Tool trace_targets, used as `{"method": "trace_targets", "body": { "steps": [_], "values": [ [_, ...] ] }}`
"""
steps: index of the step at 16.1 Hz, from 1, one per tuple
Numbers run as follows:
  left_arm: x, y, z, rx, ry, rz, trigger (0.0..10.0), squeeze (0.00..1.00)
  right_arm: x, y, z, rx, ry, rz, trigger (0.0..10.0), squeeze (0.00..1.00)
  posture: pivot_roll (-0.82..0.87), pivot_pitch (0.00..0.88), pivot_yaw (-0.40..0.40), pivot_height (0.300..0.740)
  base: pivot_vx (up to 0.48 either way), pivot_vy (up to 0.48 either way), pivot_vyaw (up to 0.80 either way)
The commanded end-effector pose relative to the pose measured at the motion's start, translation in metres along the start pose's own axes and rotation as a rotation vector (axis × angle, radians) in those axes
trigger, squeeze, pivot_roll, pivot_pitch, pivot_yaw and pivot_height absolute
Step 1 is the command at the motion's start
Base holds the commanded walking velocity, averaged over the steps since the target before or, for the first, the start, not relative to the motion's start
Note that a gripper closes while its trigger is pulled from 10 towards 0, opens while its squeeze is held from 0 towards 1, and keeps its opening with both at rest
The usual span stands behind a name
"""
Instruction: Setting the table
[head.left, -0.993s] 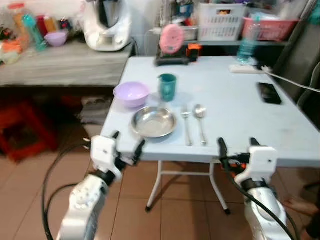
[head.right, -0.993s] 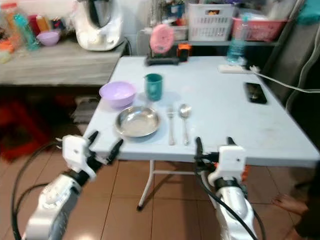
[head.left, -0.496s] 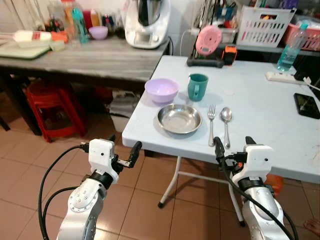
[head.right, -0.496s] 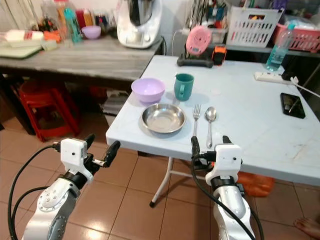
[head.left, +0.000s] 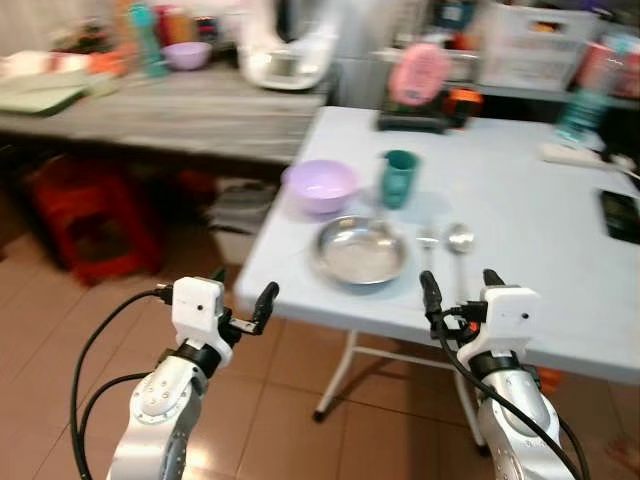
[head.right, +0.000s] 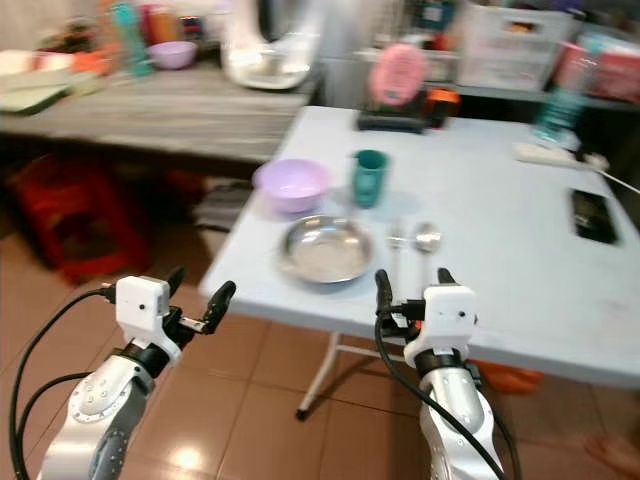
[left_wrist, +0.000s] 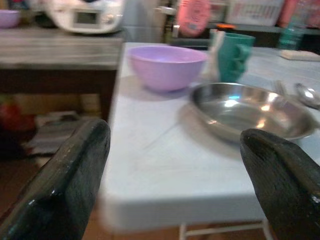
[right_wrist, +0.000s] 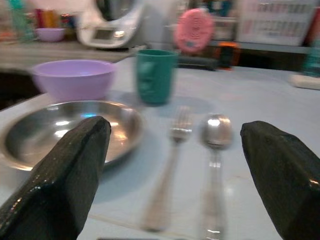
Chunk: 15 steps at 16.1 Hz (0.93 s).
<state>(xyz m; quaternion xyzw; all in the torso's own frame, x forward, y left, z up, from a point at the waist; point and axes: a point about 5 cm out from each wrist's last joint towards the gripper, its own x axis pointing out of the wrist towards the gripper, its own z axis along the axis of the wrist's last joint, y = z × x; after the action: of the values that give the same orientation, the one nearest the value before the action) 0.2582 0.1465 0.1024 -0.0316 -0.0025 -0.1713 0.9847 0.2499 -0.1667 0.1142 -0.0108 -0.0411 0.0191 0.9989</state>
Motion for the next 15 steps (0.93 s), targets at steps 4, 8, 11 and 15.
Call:
{"method": "trace_targets", "body": {
  "steps": [4, 8, 11, 15],
  "values": [
    [0.002, -0.006, 0.001, -0.001, -0.002, -0.033, 10.0, 0.0, -0.003, -0.005, -0.002, -0.012, 0.014, -0.024, 10.0, 0.0, 0.03, 0.0, 0.011, 0.74, 0.314, 0.0, 0.0],
    [0.0, -0.005, -0.001, 0.005, 0.011, -0.032, 10.0, 0.0, -0.005, -0.001, -0.005, 0.009, 0.03, 0.01, 10.0, 0.0, 0.03, 0.0, 0.011, 0.74, 0.069, 0.0, 0.0],
    [-0.001, -0.004, -0.002, 0.008, 0.016, -0.025, 10.0, 0.0, -0.005, 0.001, -0.005, 0.016, 0.032, 0.03, 10.0, 0.0, 0.03, 0.0, 0.011, 0.74, 0.0, 0.0, 0.0],
    [-0.012, 0.004, -0.011, 0.045, 0.049, -0.041, 10.0, 0.0, 0.001, 0.001, -0.004, 0.005, 0.035, 0.059, 10.0, 0.0, 0.03, 0.0, 0.008, 0.74, 0.0, 0.0, 0.0]
  ]
}}
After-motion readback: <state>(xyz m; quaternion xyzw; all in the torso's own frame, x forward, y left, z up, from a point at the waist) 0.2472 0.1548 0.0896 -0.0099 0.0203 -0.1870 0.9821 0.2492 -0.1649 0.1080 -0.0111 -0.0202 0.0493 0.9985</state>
